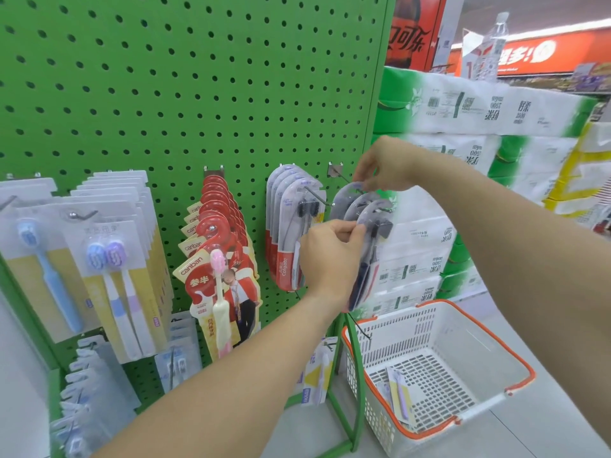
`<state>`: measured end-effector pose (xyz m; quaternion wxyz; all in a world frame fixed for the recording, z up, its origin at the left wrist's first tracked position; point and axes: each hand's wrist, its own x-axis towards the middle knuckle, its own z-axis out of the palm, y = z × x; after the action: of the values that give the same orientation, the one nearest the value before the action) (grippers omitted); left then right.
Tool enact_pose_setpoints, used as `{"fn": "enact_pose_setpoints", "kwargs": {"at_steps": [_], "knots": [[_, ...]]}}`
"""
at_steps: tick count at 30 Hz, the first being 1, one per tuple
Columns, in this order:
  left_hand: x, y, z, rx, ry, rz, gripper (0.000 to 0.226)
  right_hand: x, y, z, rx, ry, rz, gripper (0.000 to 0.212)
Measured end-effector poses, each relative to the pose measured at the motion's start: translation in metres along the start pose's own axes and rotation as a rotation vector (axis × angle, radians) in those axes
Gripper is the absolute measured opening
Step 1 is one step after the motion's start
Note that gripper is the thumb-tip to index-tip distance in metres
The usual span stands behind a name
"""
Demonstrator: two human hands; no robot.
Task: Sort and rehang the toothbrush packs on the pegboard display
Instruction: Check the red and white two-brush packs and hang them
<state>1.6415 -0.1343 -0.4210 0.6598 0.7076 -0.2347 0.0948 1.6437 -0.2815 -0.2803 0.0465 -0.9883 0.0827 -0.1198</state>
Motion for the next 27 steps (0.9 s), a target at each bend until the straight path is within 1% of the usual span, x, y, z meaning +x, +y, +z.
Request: {"fn": "enact_pose_setpoints", "kwargs": {"at_steps": [2,4,11,19,23,27], "knots": [[0.001,0.000,-0.001,0.002,0.003,0.007,0.012,-0.003,-0.002,0.000,-0.057,0.040,-0.061,0.011],[-0.001,0.001,-0.002,0.009,-0.007,0.017,0.014,-0.007,-0.003,-0.002,-0.052,0.046,-0.094,0.011],[-0.007,0.006,-0.008,0.015,-0.006,0.019,0.021,-0.017,-0.013,-0.003,-0.066,0.057,-0.129,0.012],[-0.016,0.003,-0.026,0.084,0.053,0.066,0.008,-0.026,-0.032,-0.009,0.020,0.080,-0.142,0.014],[-0.029,0.002,-0.033,0.078,0.043,0.137,0.013,-0.039,-0.039,-0.012,0.041,0.114,-0.163,0.013],[-0.036,0.009,-0.040,0.074,0.084,0.299,0.015,-0.057,-0.043,-0.015,0.032,0.135,-0.173,0.013]]}}
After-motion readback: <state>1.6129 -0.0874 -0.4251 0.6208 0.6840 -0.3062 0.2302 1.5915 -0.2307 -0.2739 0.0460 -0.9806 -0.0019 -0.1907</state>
